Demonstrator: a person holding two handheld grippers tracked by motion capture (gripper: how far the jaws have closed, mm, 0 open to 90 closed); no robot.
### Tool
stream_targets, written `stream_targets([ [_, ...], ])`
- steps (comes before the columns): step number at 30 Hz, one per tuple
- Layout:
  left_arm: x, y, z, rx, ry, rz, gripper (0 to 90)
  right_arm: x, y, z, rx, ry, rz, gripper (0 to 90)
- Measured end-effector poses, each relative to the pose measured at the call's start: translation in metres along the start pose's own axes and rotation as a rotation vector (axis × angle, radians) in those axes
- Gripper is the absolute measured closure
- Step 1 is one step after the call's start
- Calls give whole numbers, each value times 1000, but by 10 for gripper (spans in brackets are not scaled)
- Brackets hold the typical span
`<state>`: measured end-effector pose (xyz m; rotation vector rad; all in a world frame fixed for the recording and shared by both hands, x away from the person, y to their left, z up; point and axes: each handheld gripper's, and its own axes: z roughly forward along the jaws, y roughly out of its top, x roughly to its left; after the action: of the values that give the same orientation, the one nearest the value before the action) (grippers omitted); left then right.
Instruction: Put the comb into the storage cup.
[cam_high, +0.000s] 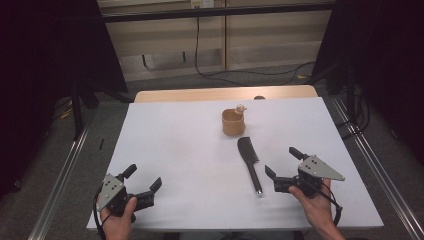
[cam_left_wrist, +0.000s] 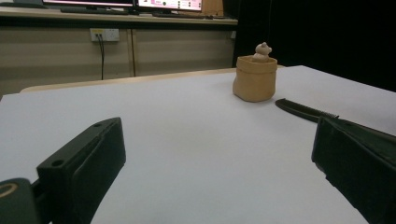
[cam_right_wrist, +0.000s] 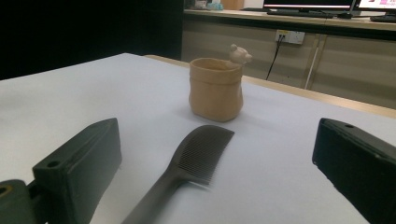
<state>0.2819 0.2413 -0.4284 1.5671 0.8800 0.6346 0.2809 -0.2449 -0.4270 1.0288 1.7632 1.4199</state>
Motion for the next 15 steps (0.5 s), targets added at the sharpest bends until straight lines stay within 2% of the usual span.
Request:
stream_targets([
  [2, 0, 0, 0, 4, -1, 5, 29, 0, 2, 2, 6, 11, 1, 8],
  [7, 0, 0, 0, 6, 5, 6, 30, -4, 5, 8, 23, 35, 55, 20],
  [15, 0, 0, 0, 6, 0, 9, 29, -4, 9, 19, 42, 42, 49, 21],
])
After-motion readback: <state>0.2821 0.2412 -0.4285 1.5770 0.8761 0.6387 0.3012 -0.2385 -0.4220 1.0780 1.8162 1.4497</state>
